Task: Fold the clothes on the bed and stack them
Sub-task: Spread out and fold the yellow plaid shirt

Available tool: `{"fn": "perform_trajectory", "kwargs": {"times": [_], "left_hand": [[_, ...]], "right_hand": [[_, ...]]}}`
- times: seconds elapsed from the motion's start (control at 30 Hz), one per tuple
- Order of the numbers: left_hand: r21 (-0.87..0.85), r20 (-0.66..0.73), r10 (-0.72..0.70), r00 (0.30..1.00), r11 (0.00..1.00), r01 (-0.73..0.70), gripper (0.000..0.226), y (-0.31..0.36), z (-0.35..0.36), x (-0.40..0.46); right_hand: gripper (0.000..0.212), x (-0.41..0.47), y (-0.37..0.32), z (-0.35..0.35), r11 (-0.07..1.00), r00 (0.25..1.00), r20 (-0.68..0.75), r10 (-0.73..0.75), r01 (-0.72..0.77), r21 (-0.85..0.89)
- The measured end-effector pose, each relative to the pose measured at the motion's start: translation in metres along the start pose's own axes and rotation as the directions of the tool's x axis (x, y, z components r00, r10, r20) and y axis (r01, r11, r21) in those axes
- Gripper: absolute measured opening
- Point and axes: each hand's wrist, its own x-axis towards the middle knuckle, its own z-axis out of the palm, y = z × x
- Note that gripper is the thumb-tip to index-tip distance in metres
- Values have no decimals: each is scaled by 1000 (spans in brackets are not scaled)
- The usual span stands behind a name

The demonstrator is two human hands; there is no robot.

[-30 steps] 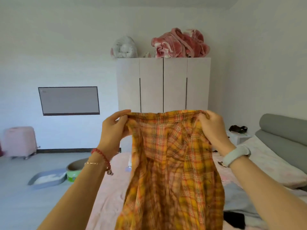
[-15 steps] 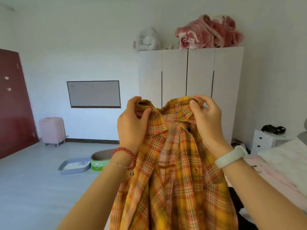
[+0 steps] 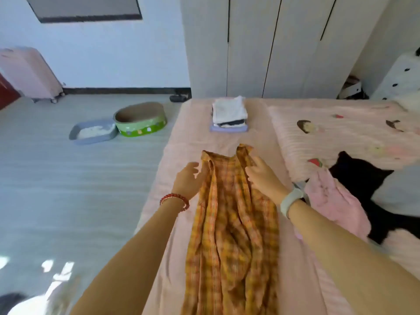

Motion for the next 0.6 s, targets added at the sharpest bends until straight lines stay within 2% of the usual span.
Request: {"fn": "perform_trajectory", "kwargs": {"times": [0.07, 0.17, 0.27, 0.37, 0.5, 0.53, 0.6], "left_hand": [[49, 110, -87, 990, 995, 82, 37, -57, 38, -2], [121, 247, -229, 941, 971, 205, 40, -128, 92, -19], [202, 299, -332, 895, 938, 280, 39, -175, 137, -45], [257, 302, -419, 856, 901, 350, 37, -204, 168, -71], [323, 225, -540, 811, 827, 460, 63, -220, 200, -94], [355, 171, -546, 820, 810, 466, 67, -221, 205, -97], [462, 93, -543, 834, 766, 448, 64, -223, 213, -99]], "right_hand": [[50, -3, 59, 31, 988, 987, 26, 156, -156, -14], [42, -29, 132, 65, 931, 931, 36, 364, -363, -24], [38, -60, 189, 88, 867, 868, -9, 496, -496, -36], [41, -82, 227, 106, 811, 810, -53, 584, -585, -2], [70, -93, 259, 128, 752, 751, -60, 658, -658, 15], [66, -94, 268, 132, 738, 735, -71, 674, -674, 21], [34, -97, 273, 133, 732, 728, -79, 681, -679, 44]]}}
